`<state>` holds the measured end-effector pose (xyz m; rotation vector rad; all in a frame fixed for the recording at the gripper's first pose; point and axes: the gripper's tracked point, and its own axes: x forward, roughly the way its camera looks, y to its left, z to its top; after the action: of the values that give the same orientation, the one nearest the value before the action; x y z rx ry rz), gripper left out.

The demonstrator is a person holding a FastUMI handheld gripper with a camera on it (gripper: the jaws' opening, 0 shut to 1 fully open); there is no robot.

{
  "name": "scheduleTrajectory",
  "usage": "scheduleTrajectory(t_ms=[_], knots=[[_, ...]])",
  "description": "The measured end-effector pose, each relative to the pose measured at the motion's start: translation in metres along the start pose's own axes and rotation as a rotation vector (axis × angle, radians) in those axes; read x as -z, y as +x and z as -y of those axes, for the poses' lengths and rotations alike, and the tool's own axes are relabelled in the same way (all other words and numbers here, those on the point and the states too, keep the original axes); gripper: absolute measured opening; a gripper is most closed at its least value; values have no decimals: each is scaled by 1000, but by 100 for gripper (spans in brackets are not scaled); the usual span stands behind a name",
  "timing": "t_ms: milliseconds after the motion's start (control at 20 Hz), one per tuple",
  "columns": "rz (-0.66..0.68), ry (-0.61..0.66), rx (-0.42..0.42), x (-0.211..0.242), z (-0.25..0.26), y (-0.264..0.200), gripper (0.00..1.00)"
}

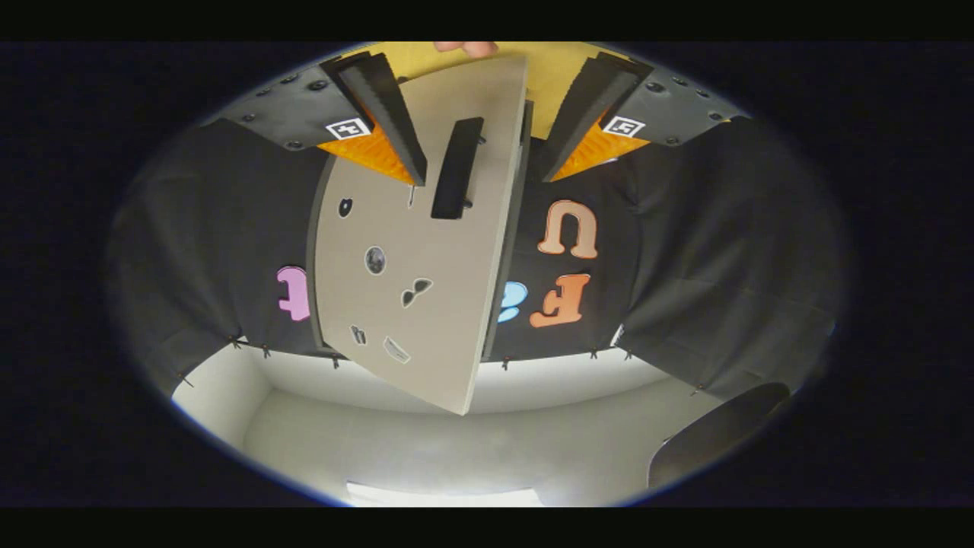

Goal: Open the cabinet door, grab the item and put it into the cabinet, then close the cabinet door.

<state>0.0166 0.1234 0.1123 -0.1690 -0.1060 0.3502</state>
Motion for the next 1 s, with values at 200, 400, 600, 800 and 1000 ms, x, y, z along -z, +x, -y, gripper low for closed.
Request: scheduleTrajectory(t_ms=[200,400,600,800,1000], knots=[[-8,68,56,10,19,31,95],[-52,171,52,39,24,85,95],[-55,217,52,77,36,138,97],[-70,246,14,89,39,165,99],[-87,300,-32,98,37,195,100]])
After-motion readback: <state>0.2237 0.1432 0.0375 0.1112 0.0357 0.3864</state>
